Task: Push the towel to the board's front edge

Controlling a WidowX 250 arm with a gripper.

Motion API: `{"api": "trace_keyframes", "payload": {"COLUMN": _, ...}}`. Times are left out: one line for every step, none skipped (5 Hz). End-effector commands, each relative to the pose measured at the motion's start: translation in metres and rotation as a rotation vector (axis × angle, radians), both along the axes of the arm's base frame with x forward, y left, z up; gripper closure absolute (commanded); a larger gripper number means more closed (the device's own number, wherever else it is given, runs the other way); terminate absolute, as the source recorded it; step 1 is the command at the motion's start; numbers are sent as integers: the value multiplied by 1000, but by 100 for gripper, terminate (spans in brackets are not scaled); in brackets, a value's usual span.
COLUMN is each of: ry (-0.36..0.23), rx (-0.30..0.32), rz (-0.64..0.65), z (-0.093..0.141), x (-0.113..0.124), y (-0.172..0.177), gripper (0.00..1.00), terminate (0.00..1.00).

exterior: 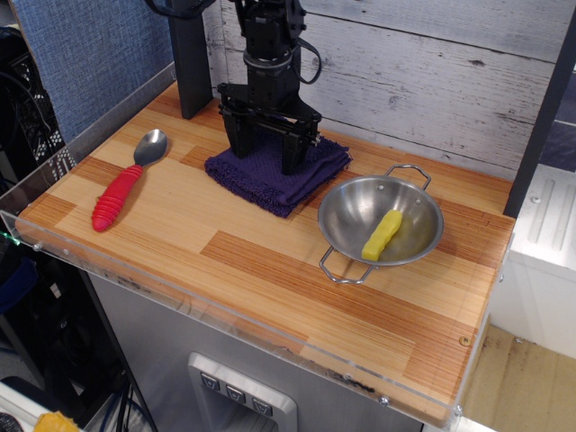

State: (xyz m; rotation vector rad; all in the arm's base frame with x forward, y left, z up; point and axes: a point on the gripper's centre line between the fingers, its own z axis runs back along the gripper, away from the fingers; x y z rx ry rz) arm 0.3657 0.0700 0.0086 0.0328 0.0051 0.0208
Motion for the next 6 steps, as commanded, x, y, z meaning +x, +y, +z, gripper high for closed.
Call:
{"api": "trace_keyframes", "payload": {"ry": 90, "rx": 5, "rz": -2, "z": -30, "x": -22, "y": -11, "gripper": 0, "terminate": 0}}
{"api": "trace_keyframes", "payload": {"ry": 91, "rx": 3, "rz": -23, "z": -33, "x": -30, "y": -10, "gripper": 0, "terminate": 0}}
{"api": "trace_keyframes", "payload": {"ry": 107, "rx": 14, "rz": -38, "z": -34, "x": -47, "y": -13, "gripper": 0, "terminate": 0}}
{"api": "trace_keyframes", "payload": {"ry": 119, "rx": 9, "rz": -37, "z": -33, "x": -68, "y": -15, "gripper": 0, "terminate": 0}}
{"api": "trace_keyframes", "payload": {"ry": 148, "rx": 14, "rz": -27, "z": -34, "x": -92, "y": -13, "gripper": 0, "terminate": 0}}
{"api": "trace_keyframes", "payload": {"ry": 145, "rx": 5, "rz": -15, "z": -31, "x": -110, "y": -11, "gripper": 0, "terminate": 0}}
